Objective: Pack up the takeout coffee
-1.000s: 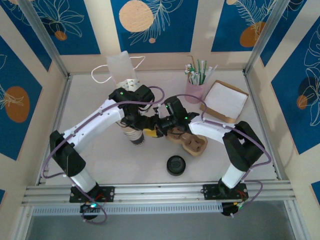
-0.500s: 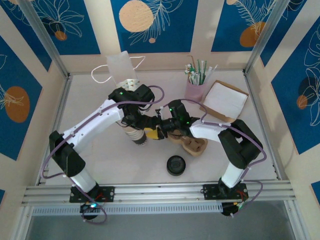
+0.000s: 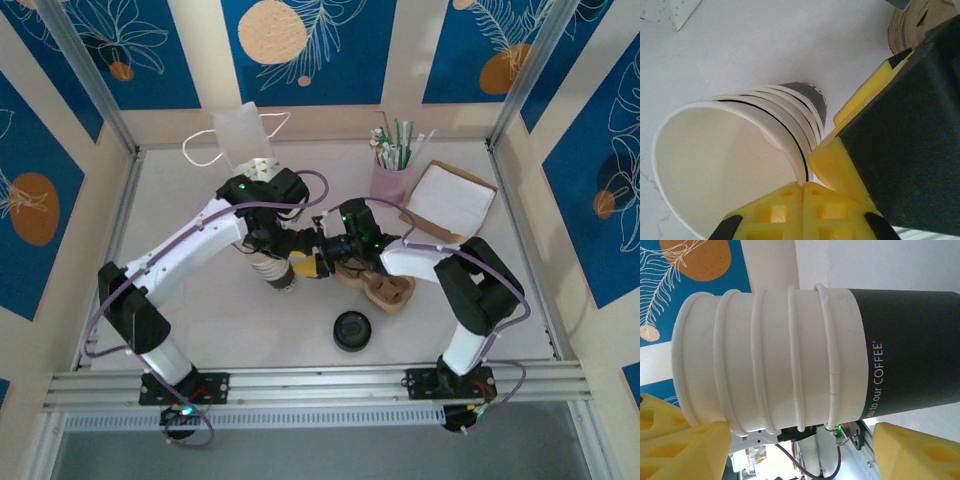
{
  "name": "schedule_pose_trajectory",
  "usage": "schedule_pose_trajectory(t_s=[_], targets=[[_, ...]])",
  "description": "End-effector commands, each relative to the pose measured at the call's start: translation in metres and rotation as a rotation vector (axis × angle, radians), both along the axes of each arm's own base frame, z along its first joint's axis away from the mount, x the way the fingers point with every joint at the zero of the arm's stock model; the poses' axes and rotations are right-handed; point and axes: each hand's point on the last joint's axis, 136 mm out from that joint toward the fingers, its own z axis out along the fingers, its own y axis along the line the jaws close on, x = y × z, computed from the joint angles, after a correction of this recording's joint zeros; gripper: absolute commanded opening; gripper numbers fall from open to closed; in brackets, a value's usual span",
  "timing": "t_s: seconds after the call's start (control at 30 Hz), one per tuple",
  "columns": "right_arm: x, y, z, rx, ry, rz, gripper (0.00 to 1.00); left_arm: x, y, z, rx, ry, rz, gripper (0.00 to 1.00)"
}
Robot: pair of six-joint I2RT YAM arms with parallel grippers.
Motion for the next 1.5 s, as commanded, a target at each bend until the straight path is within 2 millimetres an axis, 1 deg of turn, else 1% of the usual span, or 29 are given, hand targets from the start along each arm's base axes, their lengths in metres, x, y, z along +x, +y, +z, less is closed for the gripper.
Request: schedule_pose_trajectory(t_s=[0.0,0.17,0.47,0.63,0.73,0.93,1.03,1.13,1.17,1.33,1.47], targets=[[-0.001,0.002,-0.004,0.018,0.024,0.02,0.78,-0.004,-0.007,0.021,-0.066,-0.026,0.002,0.0],[0.002,0.002,-0.007,0.055,0.04,0.009,0.81,-0.005,-0.007,0.024,-0.077,-0.03,0.002,0.0],[0.006,0.001,-0.009,0.073,0.048,0.0,0.82,-0.006,-0.004,0.028,-0.083,-0.038,0.006,0.0],[0.004,-0.001,-0.012,0.061,0.055,-0.001,0.82,-0.005,-0.003,0.031,-0.083,-0.042,0.007,0.0],[0.0,-0.004,-0.011,0.05,0.045,0.0,0.83,-0.005,-0.002,0.038,-0.08,-0.052,0.007,0.0],[-0.007,-0.016,0.005,-0.001,-0.016,-0.012,0.87,-0.004,0.006,0.067,-0.069,-0.103,-0.003,0.0],[-0.01,-0.023,0.018,-0.018,-0.055,-0.017,0.9,-0.004,0.012,0.084,-0.07,-0.135,-0.003,0.0],[-0.013,-0.03,0.028,-0.034,-0.082,-0.023,0.95,-0.008,0.016,0.101,-0.091,-0.163,-0.004,0.0],[-0.015,-0.033,0.031,-0.039,-0.09,-0.027,0.99,-0.009,0.016,0.108,-0.108,-0.173,-0.006,0.0],[-0.019,-0.051,0.042,-0.083,-0.139,-0.06,0.99,-0.026,0.015,0.138,-0.201,-0.189,-0.026,0.0],[-0.021,-0.072,0.047,-0.148,-0.178,-0.109,0.99,-0.049,0.006,0.154,-0.313,-0.158,-0.069,0.0]])
